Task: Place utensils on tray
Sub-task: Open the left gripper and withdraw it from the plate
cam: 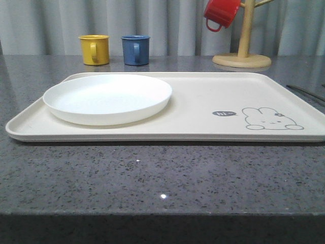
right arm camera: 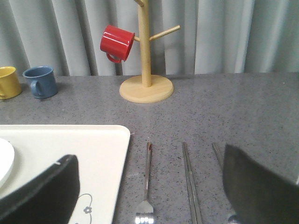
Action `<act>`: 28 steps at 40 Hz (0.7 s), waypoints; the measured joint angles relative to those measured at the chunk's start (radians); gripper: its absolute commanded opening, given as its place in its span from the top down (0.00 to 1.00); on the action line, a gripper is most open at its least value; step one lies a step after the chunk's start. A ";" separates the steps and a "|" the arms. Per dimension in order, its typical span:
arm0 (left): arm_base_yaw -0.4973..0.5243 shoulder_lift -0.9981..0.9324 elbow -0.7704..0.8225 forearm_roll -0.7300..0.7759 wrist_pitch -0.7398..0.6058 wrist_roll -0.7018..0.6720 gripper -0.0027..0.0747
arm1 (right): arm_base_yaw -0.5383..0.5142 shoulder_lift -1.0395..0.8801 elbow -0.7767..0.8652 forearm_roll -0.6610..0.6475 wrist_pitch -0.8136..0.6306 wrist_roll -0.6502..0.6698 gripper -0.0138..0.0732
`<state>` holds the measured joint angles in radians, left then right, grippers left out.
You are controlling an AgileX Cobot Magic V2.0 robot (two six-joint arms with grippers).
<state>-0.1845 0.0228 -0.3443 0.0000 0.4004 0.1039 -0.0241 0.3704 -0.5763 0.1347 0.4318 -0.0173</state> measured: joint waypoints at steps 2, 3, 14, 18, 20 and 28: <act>0.000 0.000 0.000 0.000 0.000 0.000 0.99 | 0.000 0.003 0.000 0.000 0.008 0.000 0.11; 0.000 0.000 0.000 0.000 0.000 0.000 0.99 | 0.000 0.005 0.000 0.000 0.014 0.000 0.12; 0.000 0.000 0.000 0.000 0.000 0.000 0.99 | 0.000 0.290 -0.162 -0.048 0.196 0.000 0.38; 0.000 0.000 0.000 0.000 0.000 0.000 0.99 | 0.000 0.436 -0.258 -0.050 0.275 0.000 0.38; 0.000 0.000 0.000 0.000 0.000 0.000 0.99 | 0.000 0.503 -0.305 -0.050 0.325 0.000 0.38; 0.000 0.000 0.000 0.000 0.000 0.000 0.99 | 0.037 0.743 -0.461 -0.050 0.447 0.000 0.38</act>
<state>-0.1845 0.0228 -0.3443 0.0000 0.4004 0.1039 0.0134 1.1135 -1.0372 0.0848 0.8793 -0.0173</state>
